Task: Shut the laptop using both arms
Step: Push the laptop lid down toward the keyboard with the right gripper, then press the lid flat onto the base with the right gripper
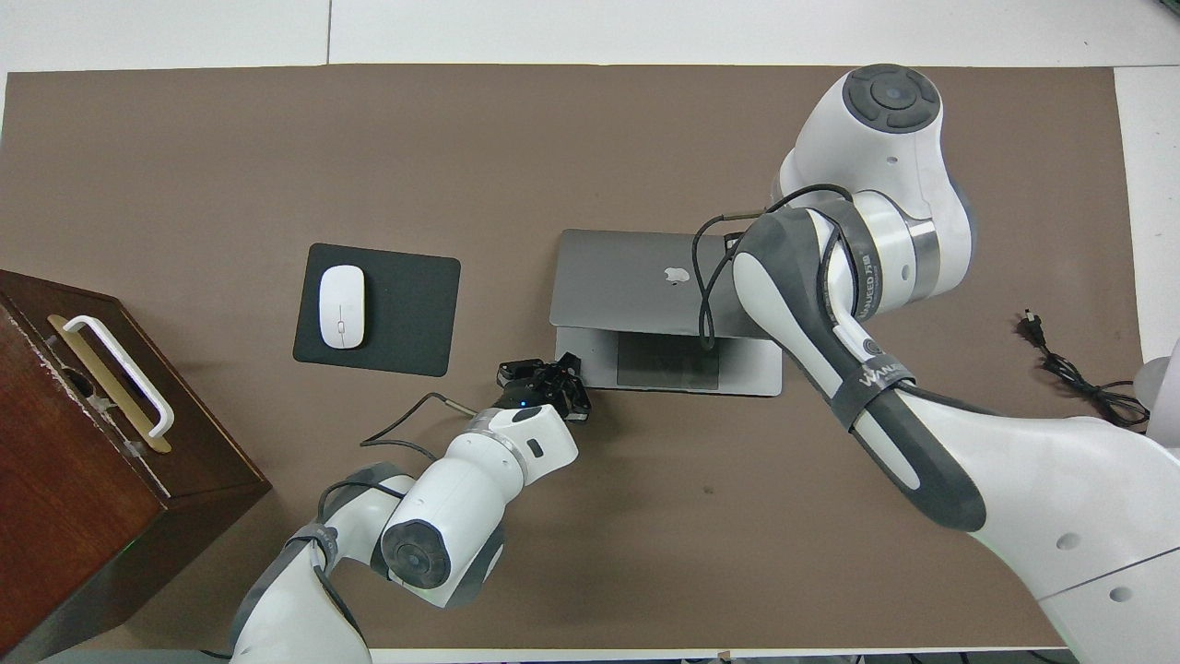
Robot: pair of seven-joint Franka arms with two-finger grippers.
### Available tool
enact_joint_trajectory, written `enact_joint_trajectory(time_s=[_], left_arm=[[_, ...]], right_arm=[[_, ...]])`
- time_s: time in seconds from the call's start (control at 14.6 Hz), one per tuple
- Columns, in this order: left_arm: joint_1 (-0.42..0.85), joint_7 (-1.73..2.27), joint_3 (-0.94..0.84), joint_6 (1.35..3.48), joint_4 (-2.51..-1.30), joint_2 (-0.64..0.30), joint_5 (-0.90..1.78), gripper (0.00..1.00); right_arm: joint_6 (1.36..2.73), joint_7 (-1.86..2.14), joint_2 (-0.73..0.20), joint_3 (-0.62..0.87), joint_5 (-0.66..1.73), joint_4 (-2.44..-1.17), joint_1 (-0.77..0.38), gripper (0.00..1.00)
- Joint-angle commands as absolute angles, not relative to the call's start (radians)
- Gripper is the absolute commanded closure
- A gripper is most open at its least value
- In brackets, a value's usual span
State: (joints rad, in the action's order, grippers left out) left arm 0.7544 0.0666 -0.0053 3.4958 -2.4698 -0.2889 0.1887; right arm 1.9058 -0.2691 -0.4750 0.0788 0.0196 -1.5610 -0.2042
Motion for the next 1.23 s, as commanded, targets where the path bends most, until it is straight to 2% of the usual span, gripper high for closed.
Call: enact_joint_trajectory(time_s=[0.0,0.55,1.17], left_arm=[[0.767,0.046,0.008,3.502,-2.484,-0.336,0.206,1.00],[0.764,0.046,0.008,3.502,-2.484,-0.336,0.206,1.00],[0.759,0.048,0.008,3.502,-2.484,-0.336,0.206,1.00]], right_arm=[[1.959,-0.245,-0.482,0.084,0.041,-1.601,-0.198,1.00],[2.045,-0.244,-0.511,0.084,0.040,-1.637,-0.199,1.00],[2.059,-0.244,-0.515,0.084,0.040,-1.646,-0.199,1.00]])
